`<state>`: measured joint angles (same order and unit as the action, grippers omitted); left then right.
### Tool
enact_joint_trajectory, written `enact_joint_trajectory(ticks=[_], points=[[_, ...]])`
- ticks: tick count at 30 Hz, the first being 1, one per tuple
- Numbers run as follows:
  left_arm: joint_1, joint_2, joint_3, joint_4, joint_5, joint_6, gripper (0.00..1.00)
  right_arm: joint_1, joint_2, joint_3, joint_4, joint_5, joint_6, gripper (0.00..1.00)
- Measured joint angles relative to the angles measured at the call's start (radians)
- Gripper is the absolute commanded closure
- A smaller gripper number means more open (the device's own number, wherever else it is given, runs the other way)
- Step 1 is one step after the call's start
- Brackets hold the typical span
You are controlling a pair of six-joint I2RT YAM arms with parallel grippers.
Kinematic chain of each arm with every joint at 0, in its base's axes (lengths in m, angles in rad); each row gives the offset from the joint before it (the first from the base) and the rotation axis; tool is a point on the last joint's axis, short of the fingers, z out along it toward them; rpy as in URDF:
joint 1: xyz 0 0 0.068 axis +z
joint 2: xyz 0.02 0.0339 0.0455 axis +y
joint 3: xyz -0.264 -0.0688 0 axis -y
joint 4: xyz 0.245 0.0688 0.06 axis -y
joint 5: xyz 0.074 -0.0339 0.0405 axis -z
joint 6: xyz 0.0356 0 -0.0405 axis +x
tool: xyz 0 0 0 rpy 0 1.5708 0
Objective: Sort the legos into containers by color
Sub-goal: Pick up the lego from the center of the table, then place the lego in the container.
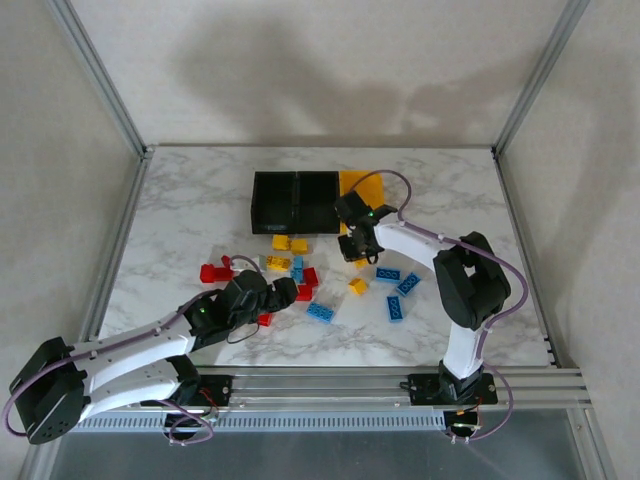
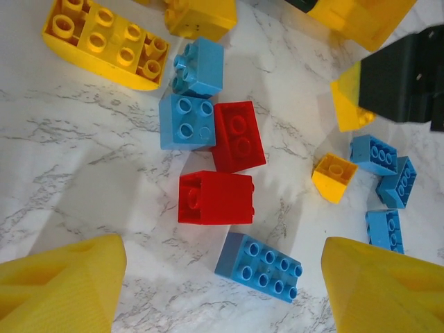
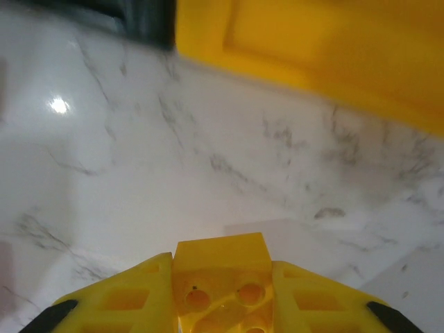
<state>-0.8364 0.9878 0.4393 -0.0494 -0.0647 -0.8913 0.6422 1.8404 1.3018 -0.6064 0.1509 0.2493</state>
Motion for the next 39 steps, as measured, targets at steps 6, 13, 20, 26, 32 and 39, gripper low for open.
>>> enact_joint_trajectory(ticks=[6, 13, 20, 26, 32, 39], points=[[0.0, 0.023, 0.079, -0.006, -0.004, 0.02, 0.25, -0.007, 0.0, 0.157, -0.021, 0.033, 0.001, 0.71], [0.0, 0.129, 0.257, 0.007, -0.002, 0.092, 0.23, -0.068, 0.048, 0.348, -0.028, 0.039, 0.023, 0.71], [0.007, 0.209, 0.348, 0.014, 0.014, 0.148, 0.23, -0.139, 0.151, 0.4, -0.006, 0.023, 0.089, 0.71], [0.007, 0.22, 0.349, 0.014, 0.02, 0.152, 0.23, -0.168, 0.228, 0.411, 0.013, 0.005, 0.139, 0.71], [0.007, 0.212, 0.325, 0.014, 0.02, 0.151, 0.23, -0.169, 0.285, 0.426, 0.037, 0.003, 0.178, 0.71], [0.007, 0.192, 0.292, 0.013, 0.02, 0.15, 0.23, -0.175, 0.312, 0.436, 0.049, 0.003, 0.22, 0.6]])
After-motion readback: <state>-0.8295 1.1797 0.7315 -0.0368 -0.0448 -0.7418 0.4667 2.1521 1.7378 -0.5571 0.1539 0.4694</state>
